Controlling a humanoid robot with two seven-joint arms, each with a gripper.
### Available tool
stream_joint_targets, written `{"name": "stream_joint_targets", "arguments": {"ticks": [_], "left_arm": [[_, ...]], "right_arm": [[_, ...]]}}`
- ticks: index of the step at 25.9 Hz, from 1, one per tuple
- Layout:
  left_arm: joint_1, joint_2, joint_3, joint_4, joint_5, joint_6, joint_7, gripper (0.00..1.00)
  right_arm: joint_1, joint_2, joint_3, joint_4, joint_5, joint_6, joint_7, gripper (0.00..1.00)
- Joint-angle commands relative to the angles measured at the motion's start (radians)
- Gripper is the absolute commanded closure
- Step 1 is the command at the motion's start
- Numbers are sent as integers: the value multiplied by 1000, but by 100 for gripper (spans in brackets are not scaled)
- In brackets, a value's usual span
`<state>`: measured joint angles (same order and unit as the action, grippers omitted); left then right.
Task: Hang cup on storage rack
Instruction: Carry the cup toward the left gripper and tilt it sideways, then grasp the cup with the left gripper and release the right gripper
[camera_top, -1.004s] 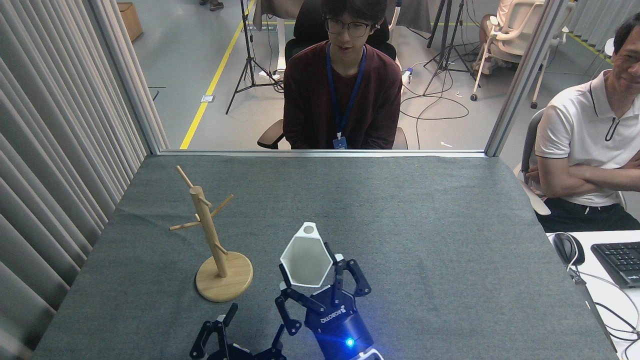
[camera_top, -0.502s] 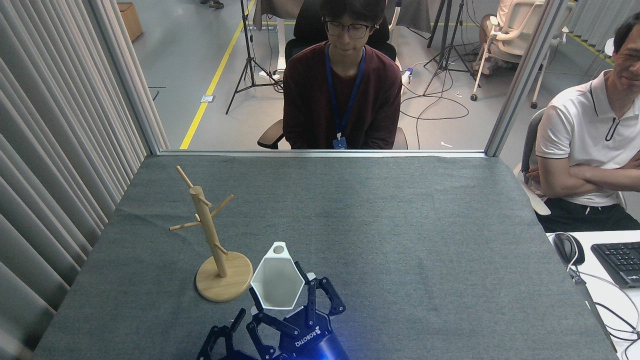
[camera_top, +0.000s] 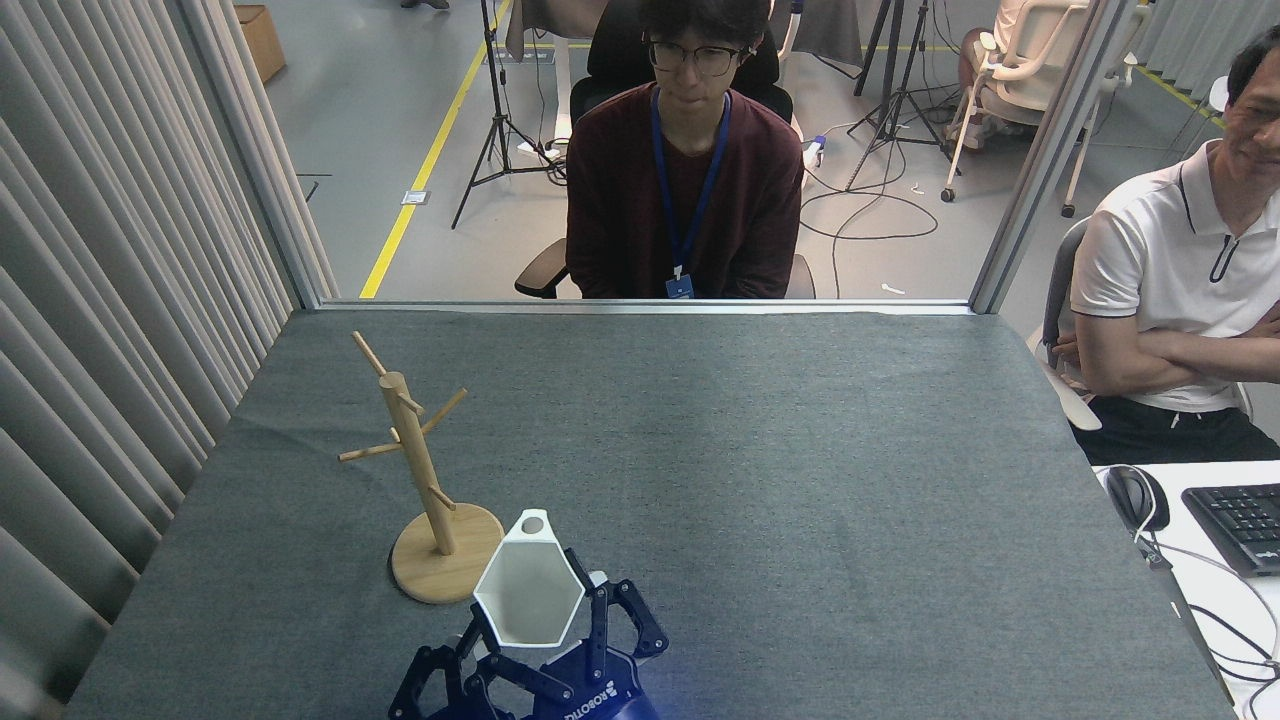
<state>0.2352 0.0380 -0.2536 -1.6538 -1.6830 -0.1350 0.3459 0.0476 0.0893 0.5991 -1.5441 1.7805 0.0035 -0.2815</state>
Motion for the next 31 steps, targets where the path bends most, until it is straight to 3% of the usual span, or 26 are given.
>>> {"name": "stream_joint_targets", "arguments": {"ticks": [1,4,8,19,20,26,28,29,31], "left_arm": [[-1,0,2,-1,0,0,1,1],[-4,0,4,-1,2,0,1,1],[-4,0,4,-1,2,0,1,1],[-4,0,5,0,0,5,18,2],[-4,0,5,0,2,5,18,7],[-8,2,5,-1,0,6,18,60],[-8,3,7,2,0,6,18,63],[-8,3,7,2,0,8,18,63],[-8,3,7,2,0,8,18,61]], "right_arm": [[3,0,22,-1,-3,4,13,34],[18,-3,50,-1,-9,6,25,33],[29,-5,64,-1,-78,16,28,33],[43,-8,80,-8,-87,18,25,33],[43,-8,80,-8,-87,18,25,33],[52,-8,82,-14,-87,19,25,31],[52,-8,82,-14,-89,27,24,22],[52,-8,82,-14,-89,42,24,6],[52,-8,82,-16,-93,49,13,2]]}}
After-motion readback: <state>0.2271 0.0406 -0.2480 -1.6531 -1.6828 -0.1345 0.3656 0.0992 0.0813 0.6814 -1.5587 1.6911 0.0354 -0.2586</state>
